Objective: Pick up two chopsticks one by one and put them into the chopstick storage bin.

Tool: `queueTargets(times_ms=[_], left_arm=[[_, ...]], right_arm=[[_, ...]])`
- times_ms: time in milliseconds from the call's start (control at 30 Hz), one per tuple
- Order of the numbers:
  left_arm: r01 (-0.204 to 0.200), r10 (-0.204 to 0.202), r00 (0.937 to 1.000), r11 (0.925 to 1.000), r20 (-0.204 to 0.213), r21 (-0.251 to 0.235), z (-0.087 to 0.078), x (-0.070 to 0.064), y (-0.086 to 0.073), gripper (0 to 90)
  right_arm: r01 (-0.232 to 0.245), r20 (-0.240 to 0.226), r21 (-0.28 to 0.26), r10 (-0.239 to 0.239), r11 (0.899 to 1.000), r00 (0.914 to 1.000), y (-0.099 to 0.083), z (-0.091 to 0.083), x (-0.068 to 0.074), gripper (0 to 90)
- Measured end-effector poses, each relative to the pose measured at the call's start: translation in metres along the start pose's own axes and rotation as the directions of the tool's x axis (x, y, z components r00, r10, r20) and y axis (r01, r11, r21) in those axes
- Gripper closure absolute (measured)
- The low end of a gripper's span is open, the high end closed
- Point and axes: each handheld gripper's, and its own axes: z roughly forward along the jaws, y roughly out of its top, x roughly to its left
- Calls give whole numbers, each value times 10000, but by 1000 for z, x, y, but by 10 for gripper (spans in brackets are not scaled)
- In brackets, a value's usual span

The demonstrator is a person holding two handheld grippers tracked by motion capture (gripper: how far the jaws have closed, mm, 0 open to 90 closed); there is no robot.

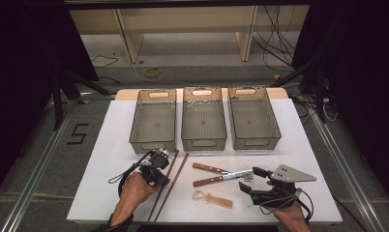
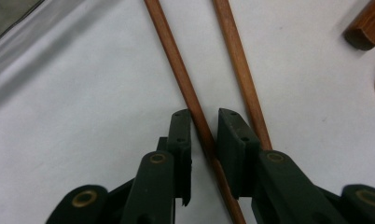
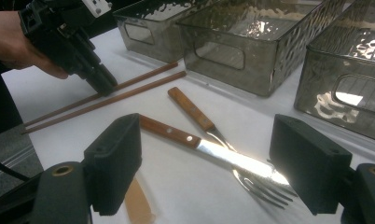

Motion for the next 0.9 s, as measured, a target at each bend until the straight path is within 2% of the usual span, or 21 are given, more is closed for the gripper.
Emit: queueTargets(times_ms=[100,200,433,600,733,900], left_arm=[[-175,176,9998,9997,-21,193,0,2,1,787],[-135,132,9998,9997,133,196,0,4,0,827],[-183,179,9997,9996,168,219,0,5,0,837],[-421,419,9991,9989,111,215,-1,4,0,840],[-459,458,9987,9989,206,47,-3,6,-2,842],[-487,496,9985,9981,225,-383,-20,9,-2,842]], right_arm=[[-2,2,32,2,10000,10000,0,0,0,264],[-6,0,39,6,10000,10000,0,0,0,265],[-18,-55,-9,18,10000,10000,0,0,-1,267],[-46,-59,-1,46,10000,10000,0,0,-1,268],[-31,-76,-10,31,10000,10000,0,0,-1,269],[-66,-85,-1,66,10000,9999,0,0,-1,270]])
